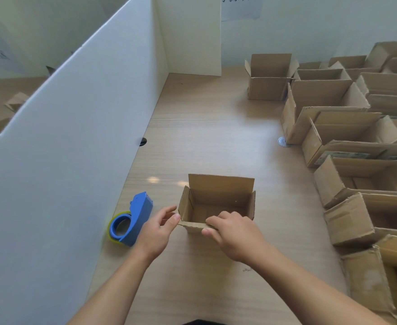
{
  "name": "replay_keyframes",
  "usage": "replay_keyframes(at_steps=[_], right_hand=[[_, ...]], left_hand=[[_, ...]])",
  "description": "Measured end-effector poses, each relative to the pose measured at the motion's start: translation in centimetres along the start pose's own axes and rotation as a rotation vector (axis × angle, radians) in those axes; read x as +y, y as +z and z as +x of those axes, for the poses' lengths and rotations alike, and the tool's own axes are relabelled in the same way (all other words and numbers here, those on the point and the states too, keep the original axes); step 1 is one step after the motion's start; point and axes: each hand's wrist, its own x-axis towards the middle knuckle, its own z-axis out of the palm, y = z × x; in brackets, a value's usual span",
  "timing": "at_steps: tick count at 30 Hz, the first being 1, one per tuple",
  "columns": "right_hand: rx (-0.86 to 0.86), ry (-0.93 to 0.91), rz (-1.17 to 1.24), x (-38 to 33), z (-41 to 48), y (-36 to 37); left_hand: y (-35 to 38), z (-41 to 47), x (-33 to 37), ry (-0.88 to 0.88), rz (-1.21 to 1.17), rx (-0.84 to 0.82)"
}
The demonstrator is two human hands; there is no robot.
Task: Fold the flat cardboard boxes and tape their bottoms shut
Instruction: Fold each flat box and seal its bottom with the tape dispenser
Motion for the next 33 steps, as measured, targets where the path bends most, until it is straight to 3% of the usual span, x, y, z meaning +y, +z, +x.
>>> replay_keyframes(at_steps=[9,13,26,33], right_hand=[[-0.186,0.022,-0.011,-0.3,1.2,-0.7],[-0.111,0.008,-0.076,0.6,1.3,-1.0],[0.097,0.082,-0.176,6.7,7.1,-6.8],[0.157,0.145,-0.204,10.8,14.1,-11.6]], left_hand=[[0.0,0.7,0.9,0.056,0.159,-0.038],[-0.3,2.1,2.1,0.143,0.323,-0.041],[-2.7,11.5,10.1,0.330,1.195,-0.138],[-2.8,18.4,15.8,0.405,1.334,-0.137]])
